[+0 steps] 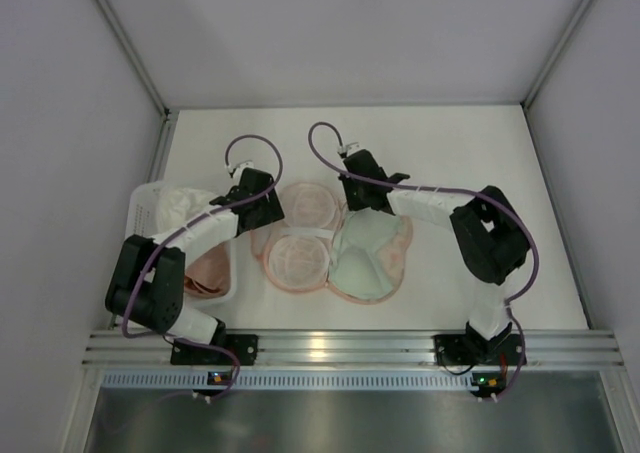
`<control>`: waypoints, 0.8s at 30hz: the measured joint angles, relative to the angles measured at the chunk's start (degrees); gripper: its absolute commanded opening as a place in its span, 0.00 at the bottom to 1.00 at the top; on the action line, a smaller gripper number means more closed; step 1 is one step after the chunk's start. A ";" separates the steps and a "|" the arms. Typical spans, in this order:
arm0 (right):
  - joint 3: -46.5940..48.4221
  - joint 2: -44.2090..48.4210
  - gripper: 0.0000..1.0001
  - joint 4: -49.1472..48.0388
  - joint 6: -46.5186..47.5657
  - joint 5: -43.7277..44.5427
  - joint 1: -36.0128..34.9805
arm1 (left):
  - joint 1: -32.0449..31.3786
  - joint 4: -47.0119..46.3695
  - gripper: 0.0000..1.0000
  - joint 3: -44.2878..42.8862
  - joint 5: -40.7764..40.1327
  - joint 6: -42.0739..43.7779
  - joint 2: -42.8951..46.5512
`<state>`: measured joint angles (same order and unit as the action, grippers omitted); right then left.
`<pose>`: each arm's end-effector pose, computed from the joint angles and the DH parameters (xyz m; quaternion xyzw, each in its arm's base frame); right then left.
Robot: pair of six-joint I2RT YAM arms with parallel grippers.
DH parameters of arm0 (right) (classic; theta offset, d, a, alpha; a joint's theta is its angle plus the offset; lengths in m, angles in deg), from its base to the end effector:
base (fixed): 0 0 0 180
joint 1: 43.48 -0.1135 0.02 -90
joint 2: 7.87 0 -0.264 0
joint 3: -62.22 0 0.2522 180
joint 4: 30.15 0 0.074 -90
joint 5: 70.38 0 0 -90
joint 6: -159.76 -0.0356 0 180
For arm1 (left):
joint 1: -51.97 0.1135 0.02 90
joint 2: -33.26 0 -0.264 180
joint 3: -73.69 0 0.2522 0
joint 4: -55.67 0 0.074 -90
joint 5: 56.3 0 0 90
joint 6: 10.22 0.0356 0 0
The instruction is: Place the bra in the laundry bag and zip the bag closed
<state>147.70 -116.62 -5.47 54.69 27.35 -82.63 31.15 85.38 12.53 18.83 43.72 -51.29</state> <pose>0.3208 0.2550 0.1827 -0.1706 0.9159 0.1071 0.3473 0.2757 -0.0951 0.1895 -0.1653 0.9269 -0.0415 0.3344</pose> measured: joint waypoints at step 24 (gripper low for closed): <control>-1.73 -1.86 0.12 -0.28 0.70 -0.74 3.23 | 0.04 -3.69 0.71 -1.64 2.01 1.62 -7.32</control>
<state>145.97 -118.48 -5.76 55.39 26.61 -79.40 31.19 81.69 10.90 20.84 45.34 -58.62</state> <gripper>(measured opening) 0.116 0.721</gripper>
